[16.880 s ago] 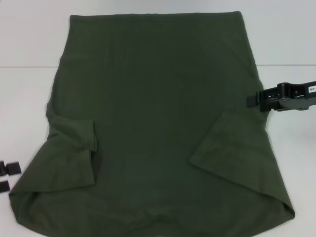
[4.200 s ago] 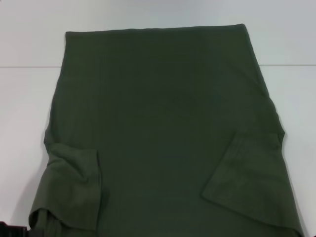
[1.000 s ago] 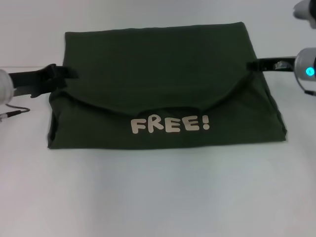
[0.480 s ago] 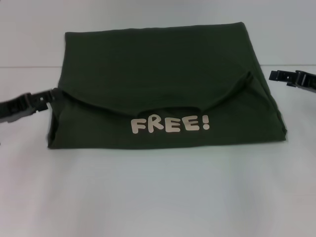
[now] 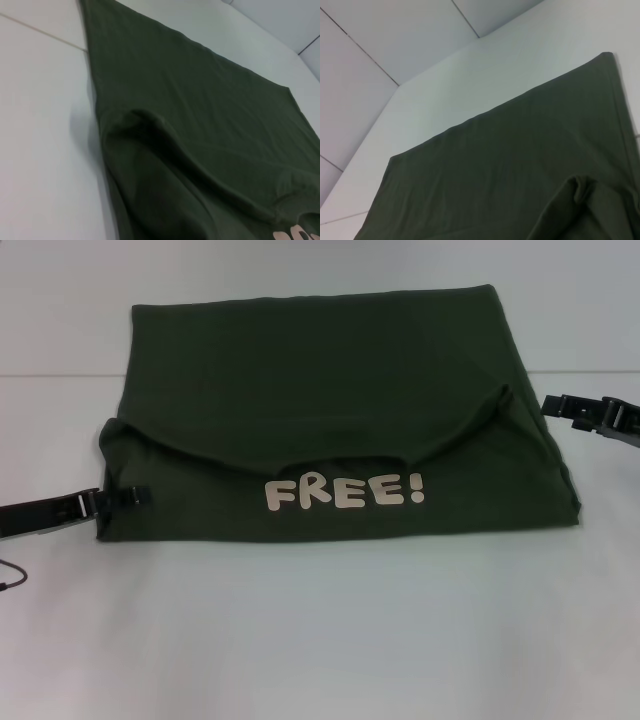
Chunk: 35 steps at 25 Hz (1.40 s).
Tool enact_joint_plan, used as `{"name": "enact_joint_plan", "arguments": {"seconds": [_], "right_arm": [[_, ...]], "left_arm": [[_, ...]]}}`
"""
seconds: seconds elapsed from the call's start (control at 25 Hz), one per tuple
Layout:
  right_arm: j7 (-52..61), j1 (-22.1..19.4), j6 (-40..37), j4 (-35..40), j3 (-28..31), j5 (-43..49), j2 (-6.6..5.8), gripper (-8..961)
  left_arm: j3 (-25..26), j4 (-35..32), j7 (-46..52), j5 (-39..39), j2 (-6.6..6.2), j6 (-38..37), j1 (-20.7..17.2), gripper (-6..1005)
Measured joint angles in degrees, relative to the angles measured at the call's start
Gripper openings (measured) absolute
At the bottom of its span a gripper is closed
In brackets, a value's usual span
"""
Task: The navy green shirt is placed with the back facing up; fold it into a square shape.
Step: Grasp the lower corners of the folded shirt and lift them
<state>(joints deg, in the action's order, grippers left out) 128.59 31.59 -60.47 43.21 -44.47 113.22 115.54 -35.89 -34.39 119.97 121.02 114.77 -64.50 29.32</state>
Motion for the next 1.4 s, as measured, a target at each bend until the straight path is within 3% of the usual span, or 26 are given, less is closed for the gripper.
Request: {"name": "enact_joint_plan", "arguments": {"seconds": [0.48, 0.64, 1.0, 1.16, 1.4], "right_arm": [[-0.01, -0.36, -0.46, -0.38, 1.58, -0.09, 0.03, 703], [0.08, -0.32, -0.8, -0.92, 1.66, -0.11, -0.12, 704], [0.41, -0.32, -1.75, -1.47, 1.75, -0.04, -0.66, 704], [1.21, 0.29, -4.28, -1.8, 1.41, 1.21, -2.23, 704], [11.78, 4.64, -9.42, -3.62, 0.97, 13.37, -7.42, 703]], "left_arm": [[-2.16, 0.27, -0.25, 0.62, 0.84, 0.45, 0.22, 798], [-1.98, -2.42, -0.26, 0.53, 2.04, 0.6, -0.56, 798], [-2.14, -3.69, -0.18, 0.71, 2.2, 0.14, -0.81, 362], [-1.97, -3.72, 0.79, 0.5, 1.4, -1.55, -0.41, 162], [-1.8, -4.0, 6.8, 0.35, -0.63, -4.35, 2.07, 39]]}}
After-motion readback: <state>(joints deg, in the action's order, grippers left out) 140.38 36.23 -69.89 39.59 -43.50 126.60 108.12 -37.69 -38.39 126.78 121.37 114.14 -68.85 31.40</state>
